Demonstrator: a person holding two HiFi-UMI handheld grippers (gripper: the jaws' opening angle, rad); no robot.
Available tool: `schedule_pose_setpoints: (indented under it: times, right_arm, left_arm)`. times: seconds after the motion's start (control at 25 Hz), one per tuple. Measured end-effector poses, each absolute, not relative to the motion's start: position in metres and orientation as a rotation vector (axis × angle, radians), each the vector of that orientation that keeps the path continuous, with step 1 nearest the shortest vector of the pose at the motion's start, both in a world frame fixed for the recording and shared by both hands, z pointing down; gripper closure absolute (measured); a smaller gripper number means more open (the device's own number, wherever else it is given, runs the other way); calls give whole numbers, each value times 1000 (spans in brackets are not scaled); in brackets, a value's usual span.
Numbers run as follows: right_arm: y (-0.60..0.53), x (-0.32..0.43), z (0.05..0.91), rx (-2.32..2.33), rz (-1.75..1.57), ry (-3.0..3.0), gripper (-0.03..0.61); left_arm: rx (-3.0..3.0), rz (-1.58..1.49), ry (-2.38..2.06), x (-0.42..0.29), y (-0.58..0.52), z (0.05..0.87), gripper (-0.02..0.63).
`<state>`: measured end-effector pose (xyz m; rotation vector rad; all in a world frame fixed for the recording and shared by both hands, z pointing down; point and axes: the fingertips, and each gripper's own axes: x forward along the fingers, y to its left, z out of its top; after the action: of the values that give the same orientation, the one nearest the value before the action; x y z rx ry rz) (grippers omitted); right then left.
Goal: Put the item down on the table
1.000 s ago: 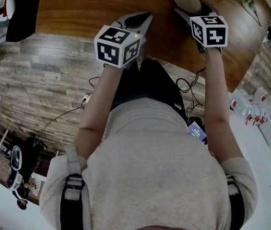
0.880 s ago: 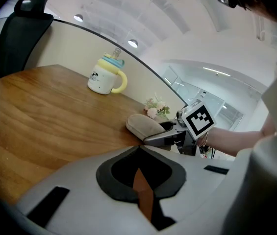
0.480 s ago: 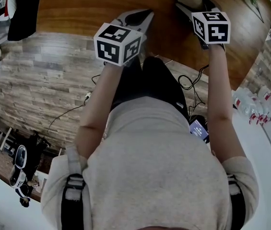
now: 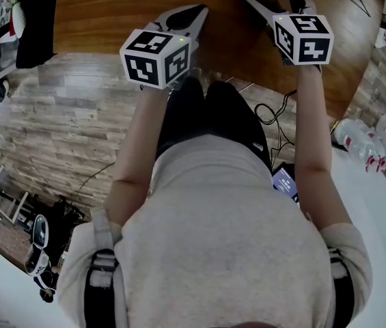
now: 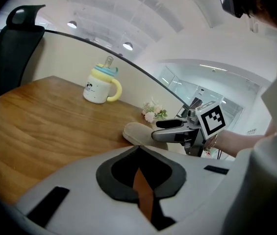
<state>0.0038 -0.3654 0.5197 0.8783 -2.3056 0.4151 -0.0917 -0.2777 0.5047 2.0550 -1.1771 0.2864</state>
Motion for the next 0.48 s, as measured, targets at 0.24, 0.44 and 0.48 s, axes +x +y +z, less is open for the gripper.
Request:
schedule_pose_setpoints:
  times: [0.24,0.44,0.48]
  right_arm:
    - [-358,13,486,942,419,-2366,172]
    - [-346,20,457,994,450,-2422,194]
    - [-343,20,452,999,454,-2435,201]
  left_arm:
    - [2142,317,-1133,-70,-282,482,603]
    - [2199,308,-1100,-51,-284,460,603]
    - [2214,313,-1091,-47,-284,456,603]
